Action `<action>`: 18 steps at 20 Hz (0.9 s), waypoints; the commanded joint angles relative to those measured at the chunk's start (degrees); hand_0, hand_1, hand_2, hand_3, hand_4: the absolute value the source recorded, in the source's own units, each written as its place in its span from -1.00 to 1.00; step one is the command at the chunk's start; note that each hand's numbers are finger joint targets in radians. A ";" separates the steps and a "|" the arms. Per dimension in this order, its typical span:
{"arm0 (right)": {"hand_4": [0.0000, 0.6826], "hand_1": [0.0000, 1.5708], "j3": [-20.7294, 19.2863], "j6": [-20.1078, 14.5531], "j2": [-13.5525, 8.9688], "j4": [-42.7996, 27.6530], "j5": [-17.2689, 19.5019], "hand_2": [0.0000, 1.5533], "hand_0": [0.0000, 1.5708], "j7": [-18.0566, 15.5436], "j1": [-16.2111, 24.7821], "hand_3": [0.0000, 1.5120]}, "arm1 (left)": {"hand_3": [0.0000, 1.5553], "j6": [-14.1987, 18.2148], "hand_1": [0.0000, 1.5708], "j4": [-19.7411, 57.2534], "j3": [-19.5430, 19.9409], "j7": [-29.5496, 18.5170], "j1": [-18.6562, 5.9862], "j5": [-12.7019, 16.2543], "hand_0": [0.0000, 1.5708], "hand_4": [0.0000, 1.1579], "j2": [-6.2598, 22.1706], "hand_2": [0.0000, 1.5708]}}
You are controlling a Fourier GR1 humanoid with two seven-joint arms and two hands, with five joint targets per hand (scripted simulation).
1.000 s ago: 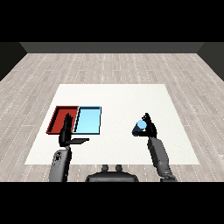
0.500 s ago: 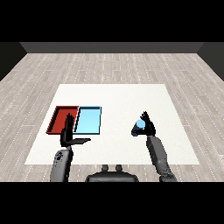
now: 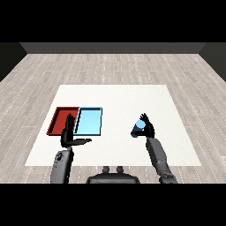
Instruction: Pick the blue can and put it in the blue box
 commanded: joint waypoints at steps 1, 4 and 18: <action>-1.00 0.36 -0.86 -4.52 -1.51 1.84 1.39 0.59 0.36 2.10 -2.99 0.56 | -1.00 0.25 -1.00 0.81 -0.44 -0.02 -0.99 0.20 -1.00 -1.00 -0.81 -1.00; 0.57 0.87 0.55 -9.71 0.43 1.30 3.46 0.89 0.87 4.44 -1.81 0.91 | -1.00 -1.94 -1.00 -1.04 1.55 -0.62 1.36 2.04 -1.00 -1.00 1.67 -1.00; 0.43 0.85 5.21 -12.65 2.19 -7.24 7.69 0.89 0.85 -1.13 0.18 0.78 | -1.00 -2.85 -1.00 2.18 1.17 -4.05 1.73 1.37 -1.00 -1.00 1.24 -1.00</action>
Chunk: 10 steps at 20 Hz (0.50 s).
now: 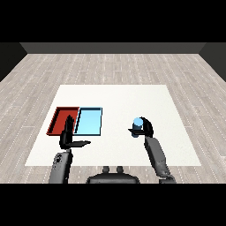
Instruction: Pick the blue can and put it in the blue box
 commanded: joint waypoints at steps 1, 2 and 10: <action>0.45 0.85 1.17 -2.38 0.01 -1.43 2.66 0.89 0.85 -2.36 -1.38 0.80 | -1.00 -0.39 -1.00 5.19 -0.99 -4.04 -0.76 -1.32 -1.00 -1.00 -0.85 -1.00; 0.46 0.85 3.72 -4.55 1.21 -10.05 3.61 0.90 0.85 2.15 2.48 0.81 | -1.00 0.17 -1.00 0.96 -2.66 -0.48 -0.19 -1.32 -1.00 -1.00 -1.77 -1.00; 0.56 0.85 6.18 -3.09 2.51 -20.36 2.69 0.90 0.85 8.10 2.15 0.82 | -1.00 -0.72 -1.00 3.75 -3.11 4.47 -6.94 -0.48 -1.00 -1.00 -1.67 -1.00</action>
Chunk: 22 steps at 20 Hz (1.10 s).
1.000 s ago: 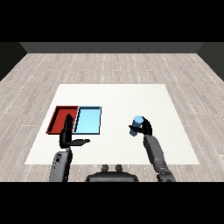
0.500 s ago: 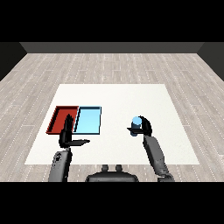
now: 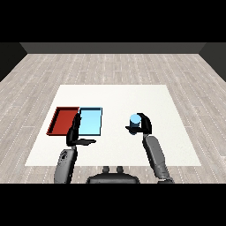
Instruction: Pick the blue can and put it in the blue box
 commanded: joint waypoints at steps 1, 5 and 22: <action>0.58 0.84 0.52 -0.23 1.69 1.85 0.28 0.89 0.84 -0.95 -4.12 0.81 | -1.00 -1.20 -1.00 2.87 -0.85 -2.46 0.58 0.13 -1.00 -1.00 -0.56 -1.00; 0.62 0.84 0.71 1.81 -1.08 -5.62 -0.60 0.89 0.84 4.35 -2.79 0.78 | -1.00 4.03 -1.00 3.54 -6.41 -1.86 -2.24 0.81 -1.00 -1.00 -0.98 -1.00; 0.61 0.85 5.24 -3.24 1.77 -3.69 1.81 0.89 0.85 2.09 -5.26 0.83 | -1.00 11.19 -1.00 6.29 -14.51 5.86 -13.19 6.88 -1.00 -1.00 -1.00 -1.00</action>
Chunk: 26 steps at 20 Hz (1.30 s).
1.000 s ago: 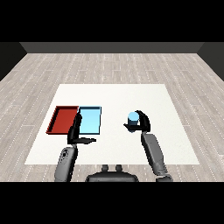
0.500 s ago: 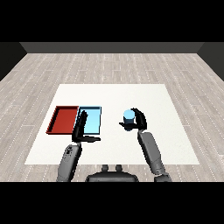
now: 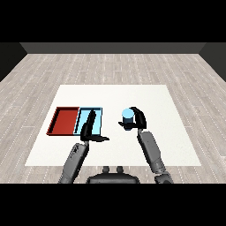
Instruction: Pick the blue can and put it in the blue box
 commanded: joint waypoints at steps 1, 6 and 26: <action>0.63 0.84 3.80 -3.53 0.06 -0.63 -1.48 0.89 0.84 0.41 -1.25 0.83 | -1.00 -0.31 -1.00 4.49 -0.71 -3.17 -2.57 2.01 -1.00 -1.00 -0.05 -1.00; 0.69 0.84 1.91 0.56 -0.62 0.47 -1.39 0.89 0.84 -2.10 -0.52 0.84 | -1.00 4.83 -1.00 3.84 -6.86 -2.24 -3.58 0.39 -1.00 -1.00 -0.05 -1.00; 0.62 0.83 12.03 -7.49 0.07 4.22 -8.86 0.88 0.83 -1.54 -7.91 0.80 | -1.00 12.70 -1.00 21.36 -15.14 -4.07 -17.66 15.19 -1.00 -1.00 -0.05 -1.00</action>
